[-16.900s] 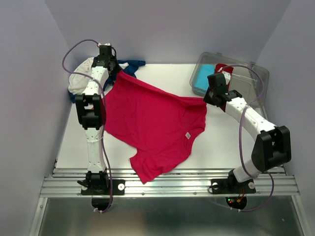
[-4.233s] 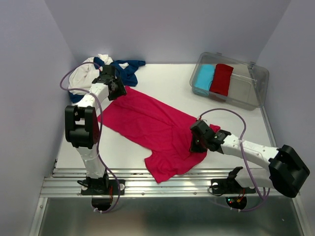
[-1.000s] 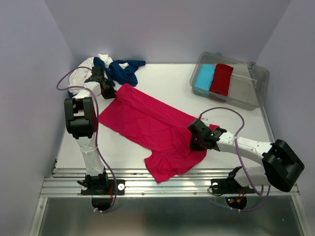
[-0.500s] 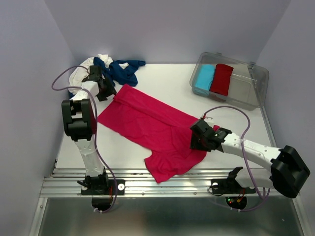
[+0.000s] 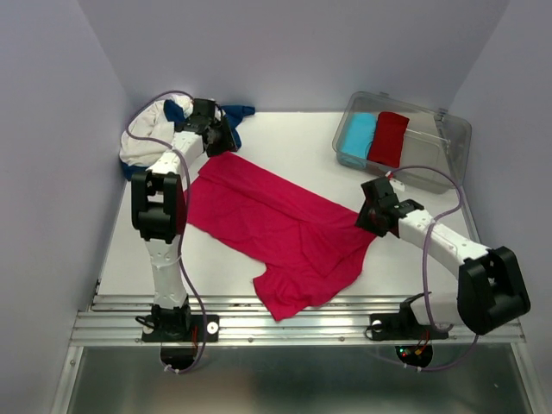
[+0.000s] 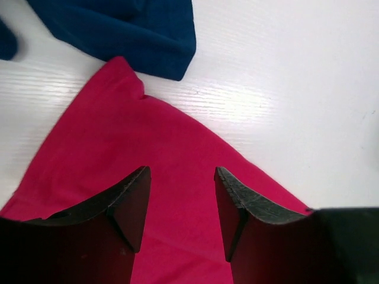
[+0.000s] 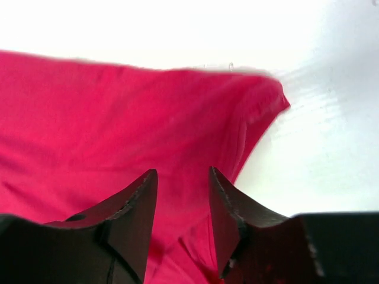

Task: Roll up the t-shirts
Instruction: Fold the T-shirt at the center of the board.

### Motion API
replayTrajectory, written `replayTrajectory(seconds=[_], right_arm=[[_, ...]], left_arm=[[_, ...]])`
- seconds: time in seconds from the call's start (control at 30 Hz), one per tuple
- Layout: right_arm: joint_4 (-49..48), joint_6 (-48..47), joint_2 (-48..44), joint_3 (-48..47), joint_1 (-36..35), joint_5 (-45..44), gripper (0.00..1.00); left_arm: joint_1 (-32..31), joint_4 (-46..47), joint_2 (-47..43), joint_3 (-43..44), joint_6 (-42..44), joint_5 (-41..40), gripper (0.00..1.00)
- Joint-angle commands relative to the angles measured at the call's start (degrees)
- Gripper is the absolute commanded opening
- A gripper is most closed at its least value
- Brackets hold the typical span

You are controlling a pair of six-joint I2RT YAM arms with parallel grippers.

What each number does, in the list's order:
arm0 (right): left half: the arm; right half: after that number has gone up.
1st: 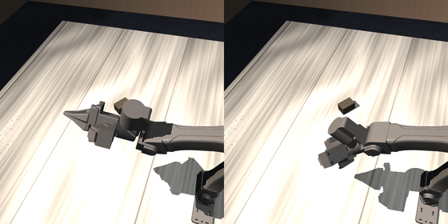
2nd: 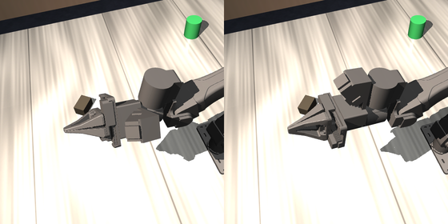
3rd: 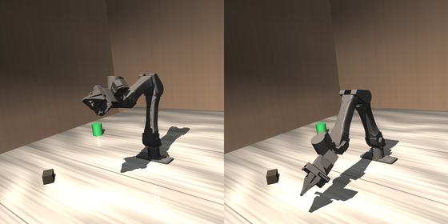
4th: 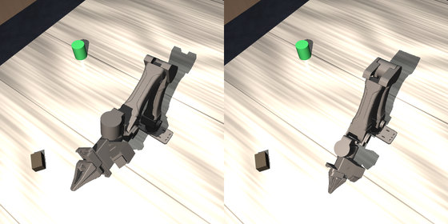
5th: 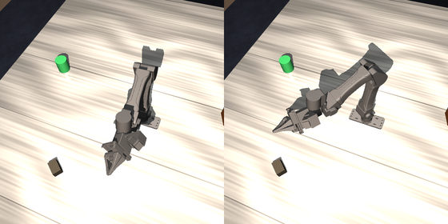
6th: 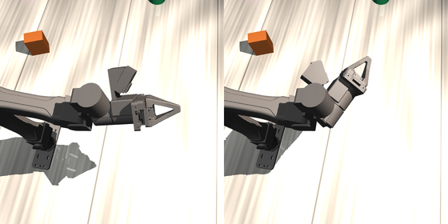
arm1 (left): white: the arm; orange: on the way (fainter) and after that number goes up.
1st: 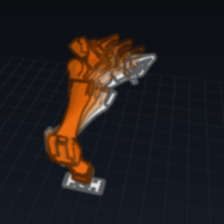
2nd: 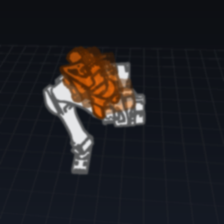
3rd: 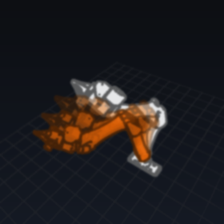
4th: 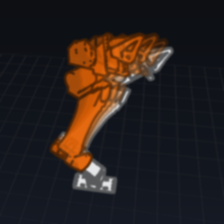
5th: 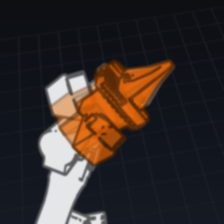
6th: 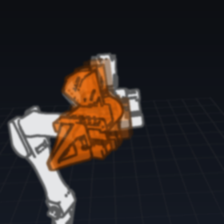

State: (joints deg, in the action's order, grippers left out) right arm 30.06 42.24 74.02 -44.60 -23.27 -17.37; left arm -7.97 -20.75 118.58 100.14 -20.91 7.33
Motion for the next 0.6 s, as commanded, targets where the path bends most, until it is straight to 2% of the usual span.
replayTrajectory(seconds=[0.0, 0.17, 0.37, 0.57], right_arm=[[-7.6, -3.2, 5.9, -2.3, 4.4, 4.4, 0.45], [-11.5, -4.6, 12.2, -1.7, 11.1, 7.2, 0.43], [-13.0, -5.3, 19.1, -0.8, 14.0, 7.5, 0.42], [-12.9, -5.4, 21.1, -1.0, 17.9, 5.4, 0.41]], left_arm=[[0.6, 0.2, 5.2, 2.8, -0.2, 2.2, 0.57], [0.6, -0.7, 8.9, 3.8, 0.7, 0.6, 0.57], [0.9, -2.1, 9.7, 2.3, 0.7, -2.4, 0.56], [1.6, 0.9, 4.3, -7.9, -0.9, -3.7, 0.56]])
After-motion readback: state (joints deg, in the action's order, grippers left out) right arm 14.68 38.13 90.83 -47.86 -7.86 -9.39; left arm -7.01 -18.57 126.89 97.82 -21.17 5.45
